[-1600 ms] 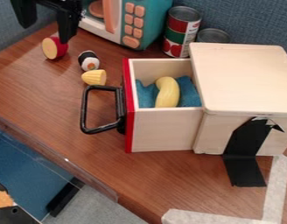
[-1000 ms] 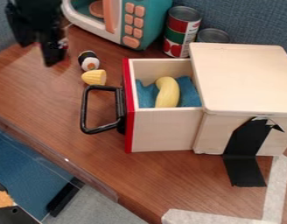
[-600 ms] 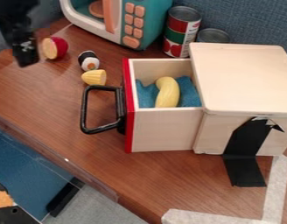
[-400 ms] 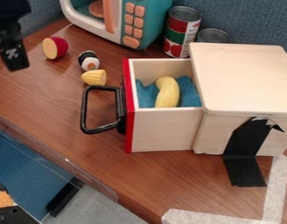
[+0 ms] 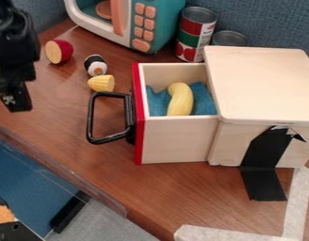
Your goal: Close the drawer
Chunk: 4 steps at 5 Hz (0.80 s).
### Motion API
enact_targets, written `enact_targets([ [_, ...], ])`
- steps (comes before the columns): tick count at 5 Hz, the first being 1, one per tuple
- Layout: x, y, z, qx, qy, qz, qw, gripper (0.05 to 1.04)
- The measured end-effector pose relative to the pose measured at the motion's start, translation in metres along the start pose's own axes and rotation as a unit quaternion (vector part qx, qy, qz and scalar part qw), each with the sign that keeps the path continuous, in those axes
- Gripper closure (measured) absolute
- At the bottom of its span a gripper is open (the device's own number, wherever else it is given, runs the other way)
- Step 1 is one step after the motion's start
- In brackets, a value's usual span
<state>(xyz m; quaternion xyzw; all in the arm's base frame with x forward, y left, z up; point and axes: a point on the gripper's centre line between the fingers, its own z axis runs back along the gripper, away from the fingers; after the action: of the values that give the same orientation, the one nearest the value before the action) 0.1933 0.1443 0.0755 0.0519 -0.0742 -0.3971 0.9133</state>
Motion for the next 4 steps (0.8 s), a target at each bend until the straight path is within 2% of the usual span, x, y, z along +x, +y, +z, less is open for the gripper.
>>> enact_targets([
  [2,0.014,-0.019,-0.017,-0.016,0.000,-0.014,0.9998,0.083],
  [4,0.029,-0.022,-0.031,-0.032,-0.012,0.009,0.9994,0.083],
])
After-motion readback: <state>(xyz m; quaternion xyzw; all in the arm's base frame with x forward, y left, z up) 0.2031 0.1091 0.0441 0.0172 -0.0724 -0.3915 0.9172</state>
